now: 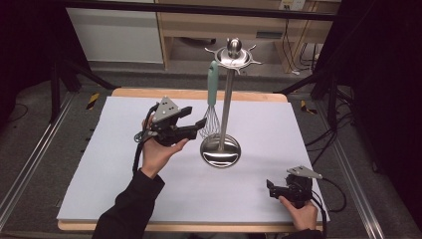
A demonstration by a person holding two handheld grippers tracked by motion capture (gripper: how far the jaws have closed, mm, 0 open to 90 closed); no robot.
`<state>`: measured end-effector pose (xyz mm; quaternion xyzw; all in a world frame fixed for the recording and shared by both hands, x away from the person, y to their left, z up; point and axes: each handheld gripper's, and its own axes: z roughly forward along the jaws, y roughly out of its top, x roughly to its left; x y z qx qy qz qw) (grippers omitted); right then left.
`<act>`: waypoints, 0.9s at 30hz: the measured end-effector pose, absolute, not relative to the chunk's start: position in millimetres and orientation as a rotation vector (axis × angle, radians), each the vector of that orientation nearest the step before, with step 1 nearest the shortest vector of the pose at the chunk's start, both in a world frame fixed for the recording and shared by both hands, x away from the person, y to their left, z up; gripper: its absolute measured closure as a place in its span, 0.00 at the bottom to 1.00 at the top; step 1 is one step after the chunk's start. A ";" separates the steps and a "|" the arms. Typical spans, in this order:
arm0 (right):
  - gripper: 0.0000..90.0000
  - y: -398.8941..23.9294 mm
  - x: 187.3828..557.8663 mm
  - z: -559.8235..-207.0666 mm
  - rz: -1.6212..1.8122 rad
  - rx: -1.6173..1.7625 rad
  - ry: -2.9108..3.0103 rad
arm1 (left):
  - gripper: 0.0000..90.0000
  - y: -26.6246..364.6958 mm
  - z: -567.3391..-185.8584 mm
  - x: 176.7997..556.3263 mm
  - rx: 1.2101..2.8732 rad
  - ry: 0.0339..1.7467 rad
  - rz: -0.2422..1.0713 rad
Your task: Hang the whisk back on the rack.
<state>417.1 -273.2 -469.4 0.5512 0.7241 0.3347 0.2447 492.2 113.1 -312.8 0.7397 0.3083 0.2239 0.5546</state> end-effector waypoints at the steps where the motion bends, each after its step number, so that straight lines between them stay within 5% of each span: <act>1: 0.07 -273.2 417.1 -469.4 0.914 1.505 1.976 | 0.42 115.3 -315.2 491.3 1.749 0.732 0.530; 27: 0.07 -274.8 416.7 -469.6 0.911 1.514 1.968 | 0.40 169.8 -389.1 471.2 1.827 0.841 0.510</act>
